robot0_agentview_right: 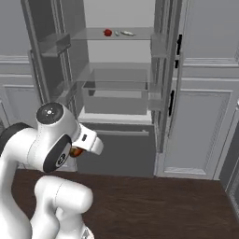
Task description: Place one bell pepper and one fish in each tupperware on the nearby counter, to pack two identical lunches.
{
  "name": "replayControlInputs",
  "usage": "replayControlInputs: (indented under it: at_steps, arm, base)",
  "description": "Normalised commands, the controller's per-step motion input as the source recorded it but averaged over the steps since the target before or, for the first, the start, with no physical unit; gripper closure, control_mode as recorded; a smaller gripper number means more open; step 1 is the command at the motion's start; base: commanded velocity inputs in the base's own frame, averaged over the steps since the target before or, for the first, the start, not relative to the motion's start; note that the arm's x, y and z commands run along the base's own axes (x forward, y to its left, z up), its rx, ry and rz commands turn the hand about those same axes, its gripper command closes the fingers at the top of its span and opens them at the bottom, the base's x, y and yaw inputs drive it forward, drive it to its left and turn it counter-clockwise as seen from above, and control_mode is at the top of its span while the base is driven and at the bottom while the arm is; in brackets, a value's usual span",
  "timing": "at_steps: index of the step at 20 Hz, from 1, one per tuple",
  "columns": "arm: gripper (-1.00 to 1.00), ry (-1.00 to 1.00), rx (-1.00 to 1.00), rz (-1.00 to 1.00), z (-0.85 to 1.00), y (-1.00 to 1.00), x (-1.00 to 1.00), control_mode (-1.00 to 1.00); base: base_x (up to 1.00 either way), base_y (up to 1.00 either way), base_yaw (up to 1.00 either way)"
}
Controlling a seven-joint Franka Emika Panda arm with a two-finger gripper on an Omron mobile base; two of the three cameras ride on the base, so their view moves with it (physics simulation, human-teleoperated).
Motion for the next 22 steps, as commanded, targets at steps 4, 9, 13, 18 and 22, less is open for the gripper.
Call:
replayControlInputs:
  at_steps: [4, 9, 13, 18, 22]
  arm:
    - [1.0, 0.0, 0.0, 0.0, 0.0, 0.0, 0.0, 1.0]
    - [1.0, 0.0, 0.0, 0.0, 0.0, 0.0, 0.0, 1.0]
    - [1.0, 0.0, 0.0, 0.0, 0.0, 0.0, 0.0, 1.0]
    - [1.0, 0.0, 0.0, 0.0, 0.0, 0.0, 0.0, 1.0]
    - [1.0, 0.0, 0.0, 0.0, 0.0, 0.0, 0.0, 1.0]
  base:
    - [-1.0, 0.04, -0.09]
    - [-0.95, 0.44, 0.21]
    - [-0.19, 0.78, 0.55]
    - [0.38, 0.73, 0.56]
    - [1.0, 0.02, 0.43]
